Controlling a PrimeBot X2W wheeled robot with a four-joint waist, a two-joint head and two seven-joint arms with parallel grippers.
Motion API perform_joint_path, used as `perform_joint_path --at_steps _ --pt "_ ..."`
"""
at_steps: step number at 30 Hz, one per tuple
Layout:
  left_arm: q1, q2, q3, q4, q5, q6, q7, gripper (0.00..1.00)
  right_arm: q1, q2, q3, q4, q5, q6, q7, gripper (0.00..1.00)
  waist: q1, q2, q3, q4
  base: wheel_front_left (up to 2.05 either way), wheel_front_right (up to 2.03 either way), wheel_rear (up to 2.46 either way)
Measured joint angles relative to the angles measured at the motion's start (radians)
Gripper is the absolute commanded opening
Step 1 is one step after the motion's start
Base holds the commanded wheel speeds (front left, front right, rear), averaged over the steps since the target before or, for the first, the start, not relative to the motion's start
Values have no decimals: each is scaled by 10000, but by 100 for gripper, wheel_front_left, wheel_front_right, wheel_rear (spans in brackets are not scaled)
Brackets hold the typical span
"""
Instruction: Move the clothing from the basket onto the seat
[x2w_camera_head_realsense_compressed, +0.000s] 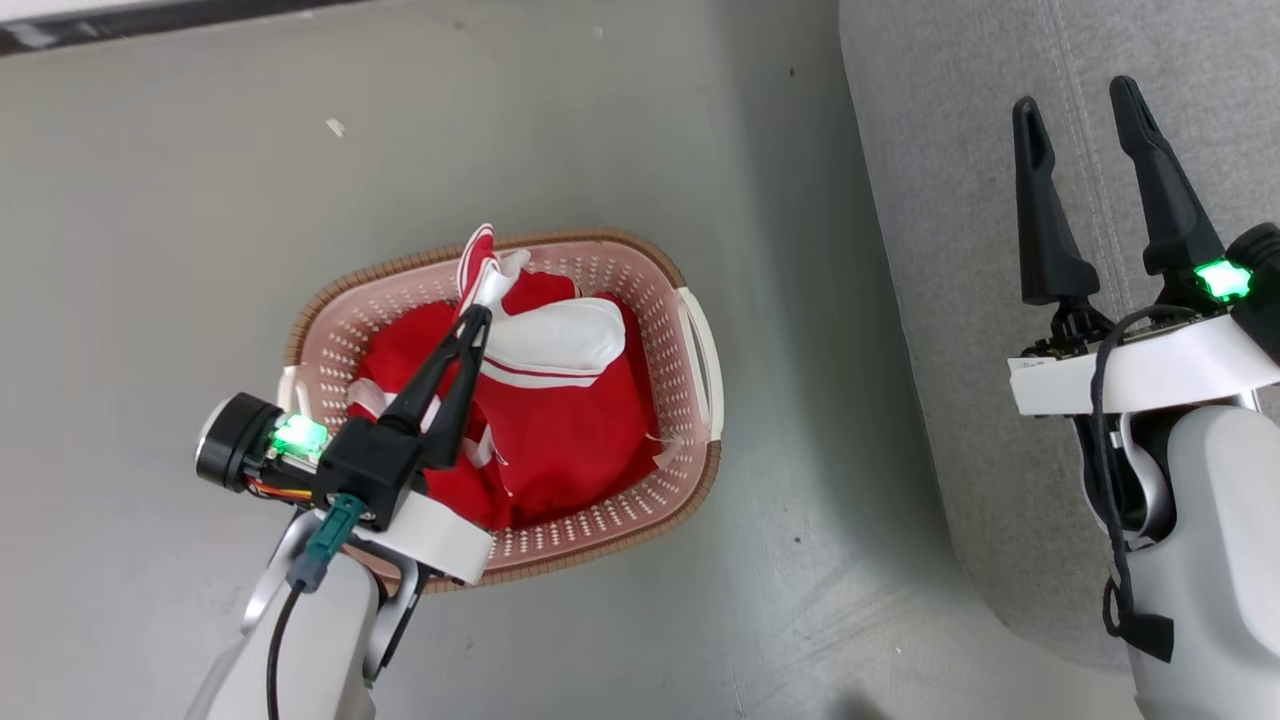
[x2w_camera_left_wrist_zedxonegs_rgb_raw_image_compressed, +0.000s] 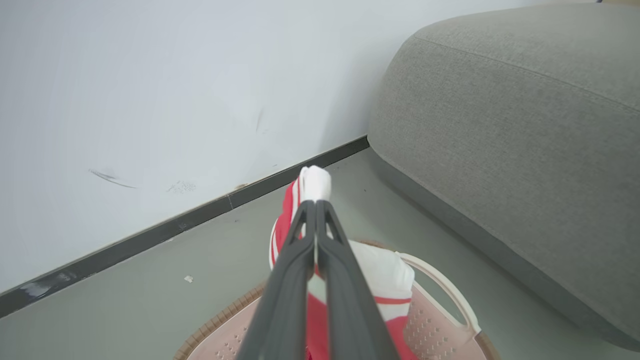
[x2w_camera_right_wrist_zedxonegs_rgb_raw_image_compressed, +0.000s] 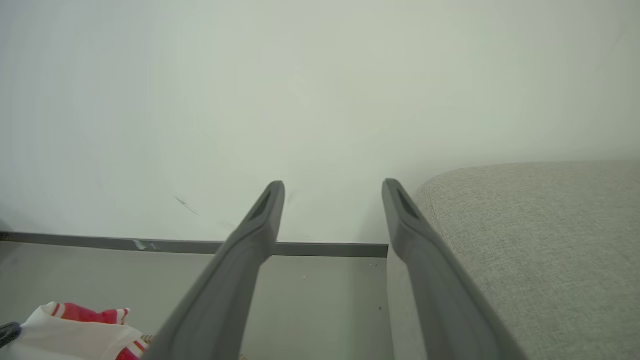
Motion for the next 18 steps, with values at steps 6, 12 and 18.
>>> perform_joint_path --at_steps 6,12,18 --pt "503 -27 -188 -290 -2 -2 0 0 425 2 -100 46 -84 0 0 100 0 0 -578 207 0 0 0" --pt "960 -75 -336 -594 -63 -10 0 24 887 2 -324 128 -270 0 0 100 0 0 -1137 349 0 0 0" --pt "1154 -144 -422 -803 -94 -12 -27 90 1231 6 -368 242 -330 0 0 100 0 0 -1650 436 0 0 0"
